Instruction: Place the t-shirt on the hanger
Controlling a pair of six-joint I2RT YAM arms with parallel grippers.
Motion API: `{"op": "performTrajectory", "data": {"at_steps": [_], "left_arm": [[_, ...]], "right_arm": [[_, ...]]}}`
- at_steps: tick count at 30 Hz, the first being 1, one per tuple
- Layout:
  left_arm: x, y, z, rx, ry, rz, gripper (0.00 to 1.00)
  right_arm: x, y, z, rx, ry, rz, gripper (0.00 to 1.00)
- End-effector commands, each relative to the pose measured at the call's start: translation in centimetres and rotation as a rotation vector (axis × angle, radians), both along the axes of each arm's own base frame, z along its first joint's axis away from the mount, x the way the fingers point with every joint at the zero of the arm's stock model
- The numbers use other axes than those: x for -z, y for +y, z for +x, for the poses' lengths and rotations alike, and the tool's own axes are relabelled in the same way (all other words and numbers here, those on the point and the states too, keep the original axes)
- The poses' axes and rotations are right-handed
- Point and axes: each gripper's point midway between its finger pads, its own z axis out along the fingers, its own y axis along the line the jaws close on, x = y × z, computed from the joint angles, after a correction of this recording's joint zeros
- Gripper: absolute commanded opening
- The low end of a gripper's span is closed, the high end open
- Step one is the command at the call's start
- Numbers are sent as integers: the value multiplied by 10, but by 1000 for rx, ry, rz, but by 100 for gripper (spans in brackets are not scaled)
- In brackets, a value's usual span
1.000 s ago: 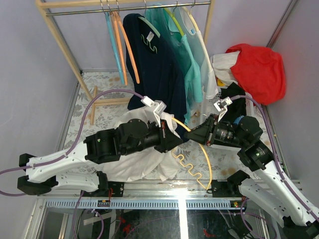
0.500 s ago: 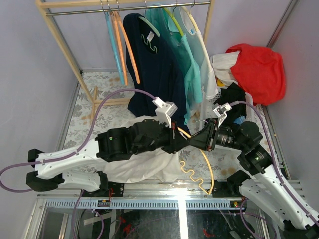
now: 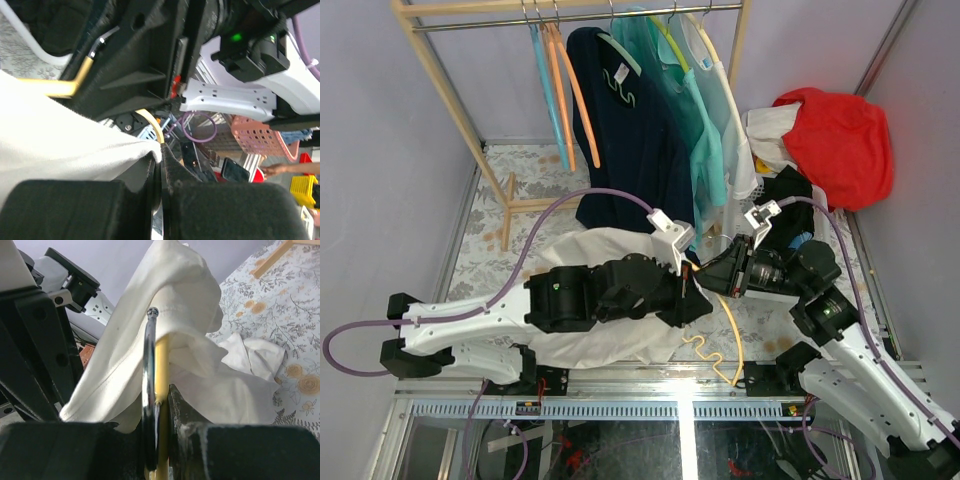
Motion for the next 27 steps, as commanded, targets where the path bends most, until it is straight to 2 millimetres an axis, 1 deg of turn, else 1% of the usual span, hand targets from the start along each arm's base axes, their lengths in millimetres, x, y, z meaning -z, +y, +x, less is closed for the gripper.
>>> {"op": "performTrajectory", "data": {"at_steps": [1,5,8,11,15,18,23,27], "left_arm": [[-59,-7,-28,100,-22,-203,0],[-65,-10,-54,210,-17,-237,0],[-66,-3,-68,239,-19,-230,0],[-63,8,-76,241,-10,-229,0],[-56,21,-76,217,3,-225,1],[-55,24,-75,216,-5,-221,1],[-58,18,-81,256,-19,-226,1],[-62,9,-92,302,-27,-264,1]], "right_arm": [[-55,-8,-3,50,-175,131,0],[-75,-15,-4,93,-224,171,0],[-89,-24,-9,134,-276,172,0],[-108,-38,-19,186,-344,178,0],[-125,-49,-30,213,-391,212,0],[-130,-52,-32,225,-401,232,0],[-132,-46,-29,199,-379,289,0],[-124,-41,-21,195,-330,317,0]]}}
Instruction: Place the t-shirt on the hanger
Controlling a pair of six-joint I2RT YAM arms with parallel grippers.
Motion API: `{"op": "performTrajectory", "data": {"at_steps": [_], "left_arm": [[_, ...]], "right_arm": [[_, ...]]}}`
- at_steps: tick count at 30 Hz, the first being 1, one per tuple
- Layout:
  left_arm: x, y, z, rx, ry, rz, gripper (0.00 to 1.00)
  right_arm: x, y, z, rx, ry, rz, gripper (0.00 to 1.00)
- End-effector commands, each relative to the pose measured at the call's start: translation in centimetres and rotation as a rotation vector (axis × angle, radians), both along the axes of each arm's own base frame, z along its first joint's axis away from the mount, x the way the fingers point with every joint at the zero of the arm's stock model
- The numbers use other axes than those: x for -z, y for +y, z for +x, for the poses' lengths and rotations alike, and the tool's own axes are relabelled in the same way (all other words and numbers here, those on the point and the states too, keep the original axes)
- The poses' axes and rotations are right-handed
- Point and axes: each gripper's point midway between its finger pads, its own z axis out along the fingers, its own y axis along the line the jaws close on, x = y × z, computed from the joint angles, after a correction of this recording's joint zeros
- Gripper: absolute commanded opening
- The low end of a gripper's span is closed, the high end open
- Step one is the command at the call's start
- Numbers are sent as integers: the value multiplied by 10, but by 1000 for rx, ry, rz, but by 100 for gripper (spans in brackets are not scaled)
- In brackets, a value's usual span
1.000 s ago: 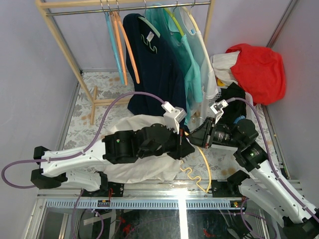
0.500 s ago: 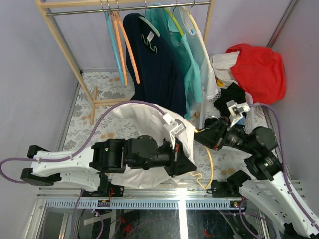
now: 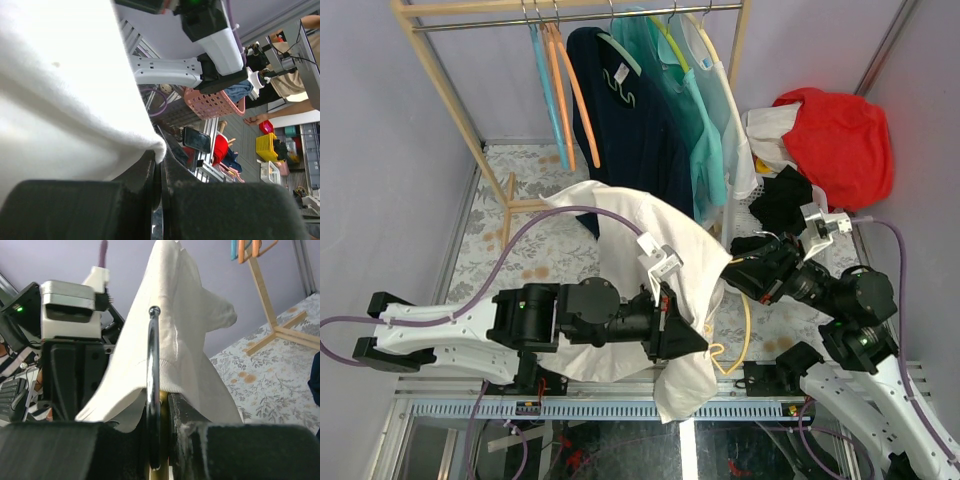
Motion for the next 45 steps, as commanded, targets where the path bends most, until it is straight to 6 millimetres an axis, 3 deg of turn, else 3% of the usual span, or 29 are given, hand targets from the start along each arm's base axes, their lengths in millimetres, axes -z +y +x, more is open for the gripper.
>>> {"op": "performTrajectory", "data": {"at_steps": [1,9,16,22,30,40,45], "left_arm": [[-22,-14,-18,80,-22,-111,1],[4,-30,-35,138,-41,-54,1],[-1,-27,-32,116,-48,-54,4],[-8,-8,-6,-19,-79,6,25],[-15,-2,-3,-37,-88,39,48],[-47,9,2,-58,-121,6,57],[-58,-4,3,-58,-147,4,59]], "right_arm": [[-25,-3,6,23,-47,130,0],[-23,-1,16,45,-25,137,0],[-21,1,15,33,-14,132,0],[-13,-2,5,20,-27,89,0],[10,-9,-4,38,-32,36,0],[22,-16,-16,48,-47,-28,0],[29,-25,-25,66,-55,-17,0]]}}
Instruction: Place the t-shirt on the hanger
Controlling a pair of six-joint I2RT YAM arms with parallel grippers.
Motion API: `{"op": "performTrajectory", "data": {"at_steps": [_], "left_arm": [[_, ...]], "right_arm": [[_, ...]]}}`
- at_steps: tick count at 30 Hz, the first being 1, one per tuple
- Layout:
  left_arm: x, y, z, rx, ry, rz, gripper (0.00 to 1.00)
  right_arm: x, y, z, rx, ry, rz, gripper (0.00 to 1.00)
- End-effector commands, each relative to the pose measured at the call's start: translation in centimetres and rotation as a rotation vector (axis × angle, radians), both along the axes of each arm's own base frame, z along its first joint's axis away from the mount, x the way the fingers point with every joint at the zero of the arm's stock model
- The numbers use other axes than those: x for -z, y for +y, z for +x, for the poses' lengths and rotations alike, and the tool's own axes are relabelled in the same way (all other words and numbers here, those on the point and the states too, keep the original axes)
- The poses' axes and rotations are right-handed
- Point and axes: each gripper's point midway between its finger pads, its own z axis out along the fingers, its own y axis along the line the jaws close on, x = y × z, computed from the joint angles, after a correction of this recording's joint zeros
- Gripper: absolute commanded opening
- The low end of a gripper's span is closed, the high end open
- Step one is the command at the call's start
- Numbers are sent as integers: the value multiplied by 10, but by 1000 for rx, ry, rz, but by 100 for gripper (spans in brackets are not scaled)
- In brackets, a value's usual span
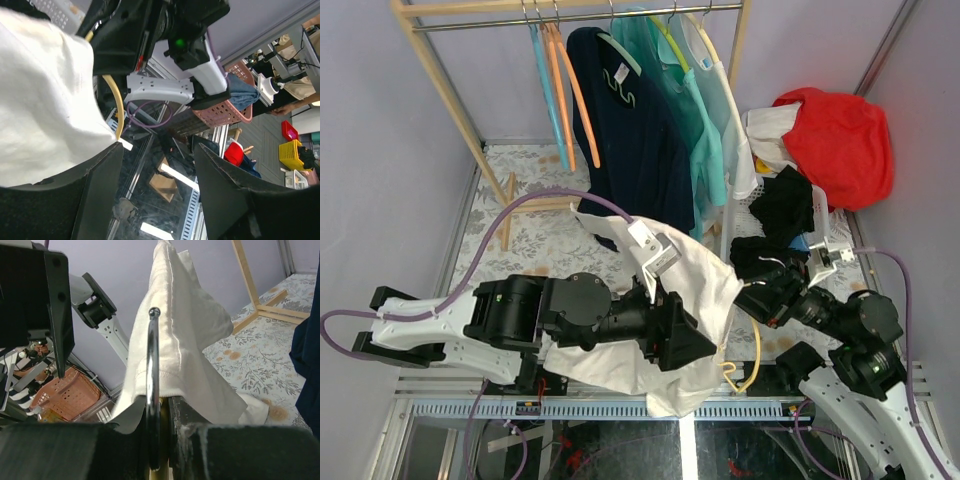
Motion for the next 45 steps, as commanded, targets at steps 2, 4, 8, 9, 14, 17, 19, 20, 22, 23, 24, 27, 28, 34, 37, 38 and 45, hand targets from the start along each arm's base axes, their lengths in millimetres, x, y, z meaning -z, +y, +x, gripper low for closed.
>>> {"op": "performTrajectory", "data": {"at_steps": [2,4,8,9,14,17,19,20,22,23,24,27,28,34,37,38,45], "left_arm": [[-16,-12,7,-28,-53,2,58],[-17,-11,15,-79,-62,28,58],[-19,-2,35,-181,-110,81,58],[-21,1,42,-210,-127,98,59],[-36,5,56,-279,-185,139,61],[-33,17,70,-345,-232,194,68],[-36,24,75,-365,-260,203,72],[-38,28,77,-365,-277,203,76],[-43,36,79,-362,-300,190,95],[-42,39,79,-357,-313,193,100],[-43,43,79,-349,-322,186,100],[-41,55,79,-334,-347,195,100],[-41,58,79,-328,-353,200,100],[-33,77,86,-345,-389,268,100],[-28,80,84,-318,-400,296,100],[-28,80,82,-308,-403,297,100],[-19,82,65,-190,-380,343,100]], "right_arm": [[-21,-12,-14,23,-101,64,0],[-19,-12,-16,13,-101,62,0],[-18,-13,-22,-2,-111,42,0],[-18,-13,-23,-4,-113,37,0],[-8,-15,-24,3,-89,14,0],[-4,-14,-24,-3,-81,-4,0],[-4,-14,-26,-12,-82,-13,0],[-4,-13,-27,-19,-82,-21,0],[-4,-11,-30,-48,-79,-35,0],[-4,-10,-33,-66,-76,-41,0],[-4,-9,-35,-85,-75,-44,0],[-2,-6,-41,-134,-71,-55,0],[-2,-5,-43,-148,-72,-60,0],[1,-1,-51,-225,-72,-100,0],[0,0,-49,-221,-73,-134,0],[-1,0,-48,-215,-71,-139,0],[-3,0,-38,-177,-67,-155,0]]}}
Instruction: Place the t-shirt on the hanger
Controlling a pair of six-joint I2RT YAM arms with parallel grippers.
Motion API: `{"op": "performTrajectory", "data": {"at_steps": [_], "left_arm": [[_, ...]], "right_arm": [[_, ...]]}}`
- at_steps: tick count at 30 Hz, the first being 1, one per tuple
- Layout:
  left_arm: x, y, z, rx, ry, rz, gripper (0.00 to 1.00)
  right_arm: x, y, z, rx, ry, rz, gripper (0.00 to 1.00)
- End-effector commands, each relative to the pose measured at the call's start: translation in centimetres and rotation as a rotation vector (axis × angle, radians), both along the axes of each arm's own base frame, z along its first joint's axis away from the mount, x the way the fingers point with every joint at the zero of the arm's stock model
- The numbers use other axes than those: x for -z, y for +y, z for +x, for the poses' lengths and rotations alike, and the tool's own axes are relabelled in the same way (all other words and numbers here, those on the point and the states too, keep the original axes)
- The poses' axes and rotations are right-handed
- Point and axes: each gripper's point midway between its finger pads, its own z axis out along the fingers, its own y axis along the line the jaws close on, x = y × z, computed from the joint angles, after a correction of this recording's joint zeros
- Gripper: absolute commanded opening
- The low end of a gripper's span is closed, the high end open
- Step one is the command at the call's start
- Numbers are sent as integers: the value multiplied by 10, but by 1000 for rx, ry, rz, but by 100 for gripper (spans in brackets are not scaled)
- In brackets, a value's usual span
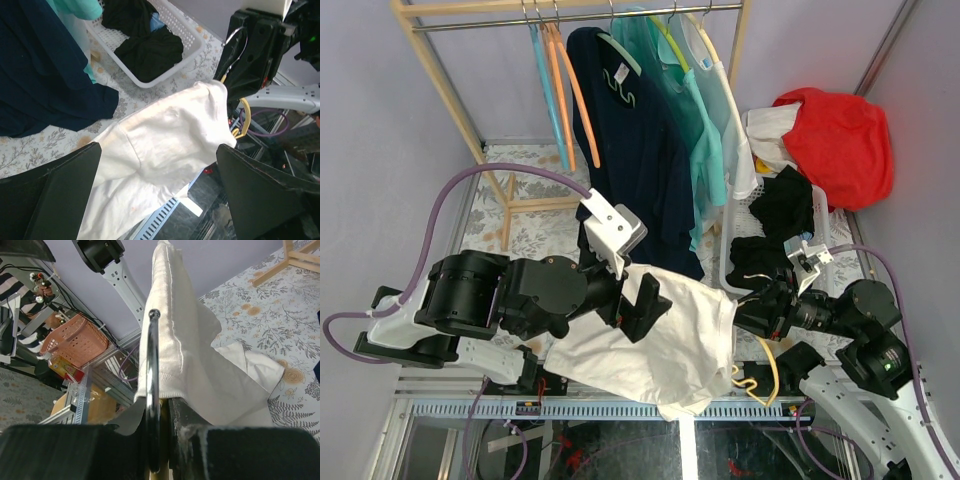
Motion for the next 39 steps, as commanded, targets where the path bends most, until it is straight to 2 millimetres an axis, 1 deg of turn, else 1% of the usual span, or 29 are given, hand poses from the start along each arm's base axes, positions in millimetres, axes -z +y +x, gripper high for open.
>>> {"op": "performTrajectory", "data": {"at_steps": [1,4,6,7,11,13,17,25,27,28,31,33,39], "left_arm": [[8,9,-10,68,7,64,100],[11,16,-4,38,-15,88,100],[11,16,1,24,-43,103,100],[12,14,3,20,-59,116,100],[26,1,9,17,-113,209,100],[28,-6,8,31,-126,224,100],[21,-15,-3,111,-109,181,100],[31,-23,-38,327,-12,131,100],[37,-26,-47,378,14,133,100],[40,-27,-48,385,20,141,100],[53,-33,-46,400,45,173,100],[57,-38,-45,419,57,169,100],[57,-47,-29,425,56,156,100]], "right_arm": [[-24,-1,-1,4,-75,33,0],[-22,0,0,-2,-71,31,0],[-21,0,-3,-19,-66,29,0],[-19,1,-4,-30,-62,27,0],[-15,4,-11,-94,-44,10,0],[-15,6,-15,-135,-43,5,0],[-15,8,-22,-205,-50,3,0],[-17,11,-30,-295,-65,5,0],[-17,11,-32,-309,-66,3,0],[-17,10,-33,-313,-67,5,0],[-19,11,-34,-325,-73,13,0],[-19,11,-35,-335,-73,16,0],[-24,12,-37,-364,-80,32,0]]}}
